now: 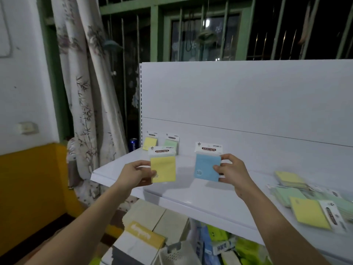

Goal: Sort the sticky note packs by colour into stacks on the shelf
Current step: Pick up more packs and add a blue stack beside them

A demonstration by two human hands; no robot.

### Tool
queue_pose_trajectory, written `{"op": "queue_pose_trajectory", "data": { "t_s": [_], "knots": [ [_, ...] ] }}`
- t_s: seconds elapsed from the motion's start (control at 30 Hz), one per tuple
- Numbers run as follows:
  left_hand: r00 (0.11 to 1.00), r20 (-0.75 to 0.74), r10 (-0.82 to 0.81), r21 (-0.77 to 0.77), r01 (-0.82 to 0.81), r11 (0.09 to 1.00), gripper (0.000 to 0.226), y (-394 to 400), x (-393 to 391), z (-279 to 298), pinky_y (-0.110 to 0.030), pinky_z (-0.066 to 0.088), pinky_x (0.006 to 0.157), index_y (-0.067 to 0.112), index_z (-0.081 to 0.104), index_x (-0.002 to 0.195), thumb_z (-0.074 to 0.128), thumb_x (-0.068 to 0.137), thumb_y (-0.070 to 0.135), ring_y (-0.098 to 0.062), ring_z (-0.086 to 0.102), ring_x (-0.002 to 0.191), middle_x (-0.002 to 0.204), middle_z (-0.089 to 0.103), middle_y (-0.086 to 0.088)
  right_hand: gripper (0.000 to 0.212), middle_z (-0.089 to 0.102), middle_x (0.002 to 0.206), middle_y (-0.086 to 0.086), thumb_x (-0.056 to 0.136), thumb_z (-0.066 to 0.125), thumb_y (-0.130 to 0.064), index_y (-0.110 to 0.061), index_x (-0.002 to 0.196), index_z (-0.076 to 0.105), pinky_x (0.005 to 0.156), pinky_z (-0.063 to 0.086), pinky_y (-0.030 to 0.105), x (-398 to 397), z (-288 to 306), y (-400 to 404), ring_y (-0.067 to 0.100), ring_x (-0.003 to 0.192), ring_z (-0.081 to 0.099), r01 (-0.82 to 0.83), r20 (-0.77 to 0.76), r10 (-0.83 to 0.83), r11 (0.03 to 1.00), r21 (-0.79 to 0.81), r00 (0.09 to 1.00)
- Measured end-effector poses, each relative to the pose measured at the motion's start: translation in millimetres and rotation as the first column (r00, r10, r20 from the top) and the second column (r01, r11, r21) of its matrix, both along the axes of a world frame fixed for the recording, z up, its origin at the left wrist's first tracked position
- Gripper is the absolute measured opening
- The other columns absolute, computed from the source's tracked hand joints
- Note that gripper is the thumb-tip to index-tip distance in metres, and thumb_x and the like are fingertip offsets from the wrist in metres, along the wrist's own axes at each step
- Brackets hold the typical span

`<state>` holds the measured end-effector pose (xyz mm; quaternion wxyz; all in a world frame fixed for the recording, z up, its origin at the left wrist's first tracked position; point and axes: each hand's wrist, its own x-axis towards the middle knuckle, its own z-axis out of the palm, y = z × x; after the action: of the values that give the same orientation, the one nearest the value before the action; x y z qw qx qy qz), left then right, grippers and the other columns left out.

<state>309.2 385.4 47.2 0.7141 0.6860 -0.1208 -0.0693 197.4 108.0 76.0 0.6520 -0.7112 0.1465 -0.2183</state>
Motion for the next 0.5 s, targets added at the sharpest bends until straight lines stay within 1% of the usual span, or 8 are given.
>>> {"op": "queue_pose_trajectory", "data": {
  "t_s": [0.1, 0.2, 0.33, 0.43, 0.5],
  "knots": [
    [1.0, 0.002, -0.012, 0.008, 0.012, 1.0, 0.024, 15, 24, -3, -0.035, 0.061, 0.071, 0.004, 0.071, 0.098, 0.076, 0.076, -0.004, -0.03, 0.069, 0.079, 0.087, 0.075, -0.018, 0.019, 0.071, 0.099, 0.017, 0.089, 0.058, 0.007, -0.008, 0.101, 0.058, 0.06, 0.059, 0.031, 20, -1, 17, 0.025, 0.082, 0.07, 0.011, -0.025, -0.011, 1.0, 0.008, 1.0],
    [0.999, 0.001, -0.044, 0.02, 0.044, 0.999, 0.024, 14, 49, -8, -0.036, 0.061, 0.074, 0.005, 0.071, 0.099, 0.076, 0.077, -0.003, -0.03, 0.07, 0.081, 0.087, 0.076, -0.016, 0.018, 0.069, 0.103, 0.019, 0.09, 0.055, 0.008, -0.009, 0.097, 0.058, 0.058, 0.058, 0.03, 42, -3, 20, 0.027, 0.083, 0.069, 0.022, -0.028, -0.022, 1.0, 0.013, 0.999],
    [0.996, -0.009, -0.086, 0.029, 0.086, 0.996, 0.023, 1, 87, -17, -0.033, 0.061, 0.071, 0.006, 0.071, 0.099, 0.074, 0.078, -0.003, -0.03, 0.069, 0.081, 0.088, 0.076, -0.016, 0.019, 0.068, 0.103, 0.018, 0.088, 0.058, 0.007, -0.003, 0.105, 0.059, 0.053, 0.057, 0.028, 79, -7, 9, 0.025, 0.08, 0.07, 0.016, -0.016, -0.016, 1.0, 0.019, 1.0],
    [0.994, -0.033, -0.102, 0.026, 0.103, 0.994, 0.024, -12, 126, -23, -0.033, 0.059, 0.069, 0.006, 0.071, 0.1, 0.075, 0.078, -0.003, -0.028, 0.067, 0.078, 0.087, 0.076, -0.015, 0.021, 0.066, 0.101, 0.015, 0.087, 0.061, 0.007, 0.0, 0.107, 0.06, 0.051, 0.056, 0.027, 123, -12, -2, 0.023, 0.074, 0.069, 0.028, -0.009, -0.028, 0.999, 0.033, 1.0],
    [0.992, -0.038, -0.12, 0.035, 0.122, 0.992, 0.027, -22, 156, -25, -0.032, 0.058, 0.068, 0.006, 0.07, 0.102, 0.075, 0.077, -0.002, -0.027, 0.067, 0.078, 0.088, 0.076, -0.015, 0.023, 0.066, 0.102, 0.015, 0.087, 0.062, 0.007, 0.0, 0.108, 0.06, 0.051, 0.056, 0.026, 156, -17, -12, 0.024, 0.075, 0.069, 0.043, -0.007, -0.043, 0.998, 0.053, 0.999]
  ]
}}
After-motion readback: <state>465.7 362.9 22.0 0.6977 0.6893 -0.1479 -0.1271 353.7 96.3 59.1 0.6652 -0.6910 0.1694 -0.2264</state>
